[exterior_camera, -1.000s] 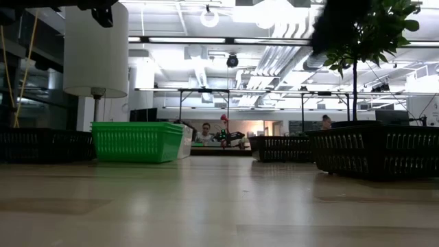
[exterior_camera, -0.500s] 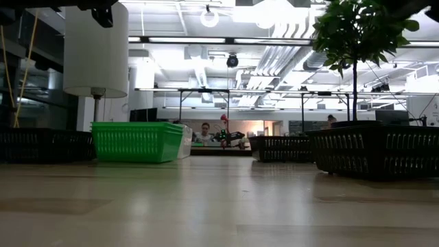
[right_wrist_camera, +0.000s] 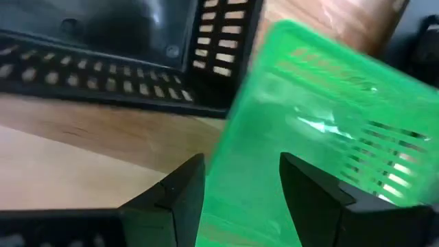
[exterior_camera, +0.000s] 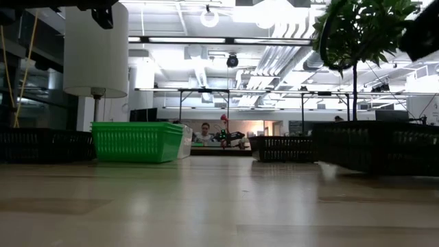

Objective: Stack baskets by color
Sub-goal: Stack the right green bin on the green bin

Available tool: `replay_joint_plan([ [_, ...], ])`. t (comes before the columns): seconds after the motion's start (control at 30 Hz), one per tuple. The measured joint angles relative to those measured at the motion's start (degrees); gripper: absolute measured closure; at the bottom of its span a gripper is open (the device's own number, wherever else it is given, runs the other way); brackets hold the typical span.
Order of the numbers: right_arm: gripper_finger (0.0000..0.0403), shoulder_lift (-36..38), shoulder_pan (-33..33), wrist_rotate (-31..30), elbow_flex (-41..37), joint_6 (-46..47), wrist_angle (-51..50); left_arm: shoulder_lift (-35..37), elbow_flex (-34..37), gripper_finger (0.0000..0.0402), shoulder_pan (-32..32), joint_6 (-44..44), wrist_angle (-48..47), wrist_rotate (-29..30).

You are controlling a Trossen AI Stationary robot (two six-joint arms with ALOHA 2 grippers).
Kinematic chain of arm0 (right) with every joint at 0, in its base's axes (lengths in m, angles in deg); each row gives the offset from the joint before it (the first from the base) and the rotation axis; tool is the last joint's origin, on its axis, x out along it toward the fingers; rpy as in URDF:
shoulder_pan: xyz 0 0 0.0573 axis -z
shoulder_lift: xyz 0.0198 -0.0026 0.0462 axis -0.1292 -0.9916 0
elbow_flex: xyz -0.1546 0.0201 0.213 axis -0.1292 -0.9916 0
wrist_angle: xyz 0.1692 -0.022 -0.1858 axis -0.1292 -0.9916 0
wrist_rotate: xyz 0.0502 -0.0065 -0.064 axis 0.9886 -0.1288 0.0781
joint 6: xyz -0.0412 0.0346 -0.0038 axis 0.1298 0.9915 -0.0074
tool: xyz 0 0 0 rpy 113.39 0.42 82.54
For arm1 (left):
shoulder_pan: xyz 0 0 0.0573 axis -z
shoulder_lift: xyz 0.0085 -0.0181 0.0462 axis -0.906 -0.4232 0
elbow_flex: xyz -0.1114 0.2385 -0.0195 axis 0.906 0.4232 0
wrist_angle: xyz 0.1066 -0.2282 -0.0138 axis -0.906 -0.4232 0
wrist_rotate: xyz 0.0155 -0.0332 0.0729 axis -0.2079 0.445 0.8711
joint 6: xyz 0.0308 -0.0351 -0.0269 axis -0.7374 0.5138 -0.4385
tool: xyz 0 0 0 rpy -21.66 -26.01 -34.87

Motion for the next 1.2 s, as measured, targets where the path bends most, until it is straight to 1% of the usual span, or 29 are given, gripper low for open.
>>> replay_joint_plan([
  [0.17, 0.0226, -1.81, 0.0, 0.17, 0.0, -0.77, 2.45, 0.0, 0.0, 0.0401, 0.0, -0.02, 0.0, -2.25],
  [0.57, 0.0226, -1.82, 0.15, -1.77, -0.87, 0.43, 3.44, 0.0, 0.0, 0.0401, -0.02, -0.14, 0.0, -2.25],
  [0.7, 0.0231, -1.82, 0.15, 1.06, -4.26, 1.45, 5.02, -0.02, 0.0, 0.0401, -0.02, -0.13, 0.0, -2.24],
  [0.77, 0.0245, -1.82, 0.15, 2.78, -6.11, 1.44, 5.72, 0.0, 0.0, 0.0401, -0.02, -0.18, 0.0, -2.24],
  [0.87, 0.028, -1.82, 0.15, 4.15, -7.46, 1.42, 5.5, -0.01, 0.0, 0.0401, -0.02, -0.2, 0.02, -2.24],
  [0.97, 0.0329, -1.82, 0.15, 4.13, -6.95, 1.05, 4.66, -0.02, 0.0, 0.0401, -0.02, -0.2, 0.02, -2.24],
  [1.07, 0.0384, -1.8, 0.18, 4.01, -4.68, 0.12, 2.44, -0.01, 0.0, 0.0401, -0.02, -0.2, 0.02, -2.23],
  [1.1, 0.0393, -1.8, 0.21, 3.88, -3.54, -0.16, 0.5, 0.0, 0.0, 0.0401, -0.02, -0.2, 0.02, -2.22],
  [1.2, 0.0392, -1.77, 0.17, 3.36, 0.9, -0.06, -7.05, -0.02, 0.0, 0.0401, -0.02, -0.12, 0.04, -2.23],
])
